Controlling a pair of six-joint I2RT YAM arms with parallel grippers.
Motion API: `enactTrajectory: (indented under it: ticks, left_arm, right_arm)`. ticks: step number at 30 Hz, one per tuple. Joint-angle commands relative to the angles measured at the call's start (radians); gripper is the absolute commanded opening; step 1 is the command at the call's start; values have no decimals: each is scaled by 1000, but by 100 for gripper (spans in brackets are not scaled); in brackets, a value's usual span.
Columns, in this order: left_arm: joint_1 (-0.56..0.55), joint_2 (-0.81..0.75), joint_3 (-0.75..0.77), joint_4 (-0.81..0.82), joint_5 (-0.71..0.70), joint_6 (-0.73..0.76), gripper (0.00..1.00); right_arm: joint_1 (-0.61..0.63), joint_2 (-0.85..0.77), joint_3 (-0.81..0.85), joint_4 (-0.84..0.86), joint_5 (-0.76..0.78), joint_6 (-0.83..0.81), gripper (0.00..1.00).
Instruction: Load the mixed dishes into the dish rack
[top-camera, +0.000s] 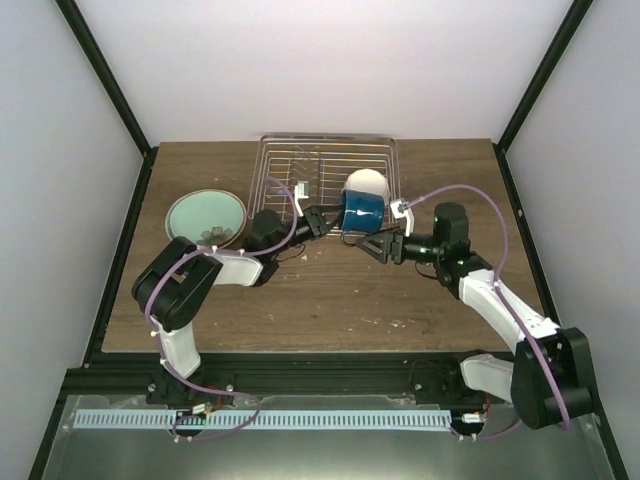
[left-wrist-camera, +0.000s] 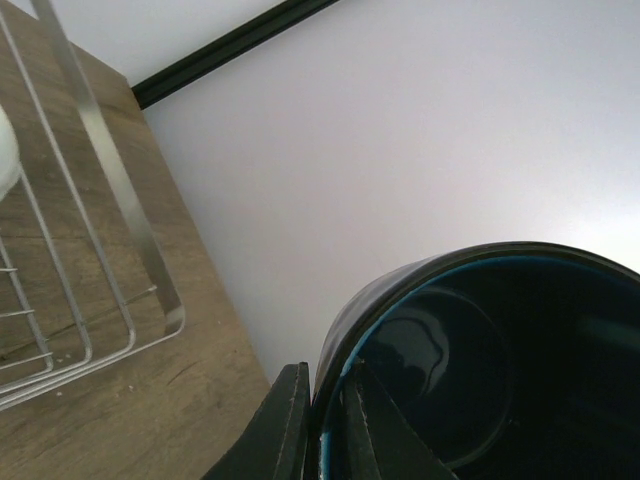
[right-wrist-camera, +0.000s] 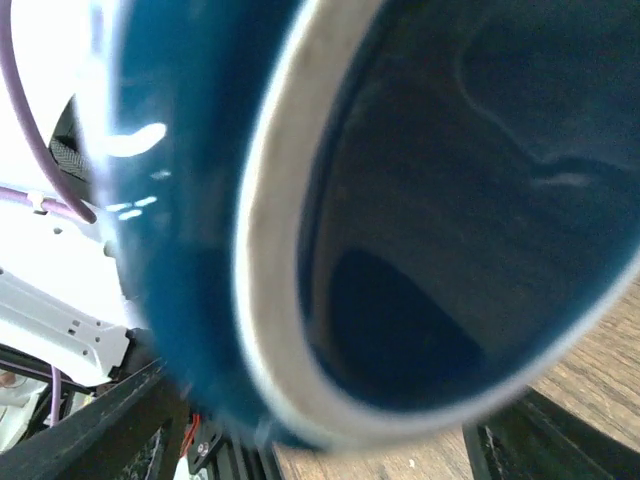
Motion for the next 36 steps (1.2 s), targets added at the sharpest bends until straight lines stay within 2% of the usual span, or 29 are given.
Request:
enactTrajectory:
  ticks: [1, 6, 12, 14, 19, 27, 33, 36]
  left_arm:
    - [-32, -51, 50, 44, -31, 48, 0]
    - [-60, -35, 54, 51, -46, 44, 0]
    - [-68, -16, 32, 83, -57, 30, 0]
    - [-69, -12, 25, 90, -59, 30, 0]
    - [-74, 8, -10, 142, -82, 21, 0]
    - [-89, 114, -101, 416, -187, -69, 0]
    - [-116, 126, -101, 427, -222, -53, 0]
    - [-117, 121, -99, 427, -223, -51, 0]
  right_arm:
    - [32, 14, 6, 102, 6, 21, 73]
    - [51, 12, 8, 140, 17, 32, 64]
    - [50, -5, 16, 134, 45, 16, 41]
    - [51, -5, 19, 137, 49, 14, 37]
    - [51, -1, 36, 165, 53, 22, 35]
    - [50, 3, 11, 263, 65, 78, 38]
    - [51, 13, -1, 303, 70, 94, 38]
    - [50, 20, -6, 325, 61, 102, 29]
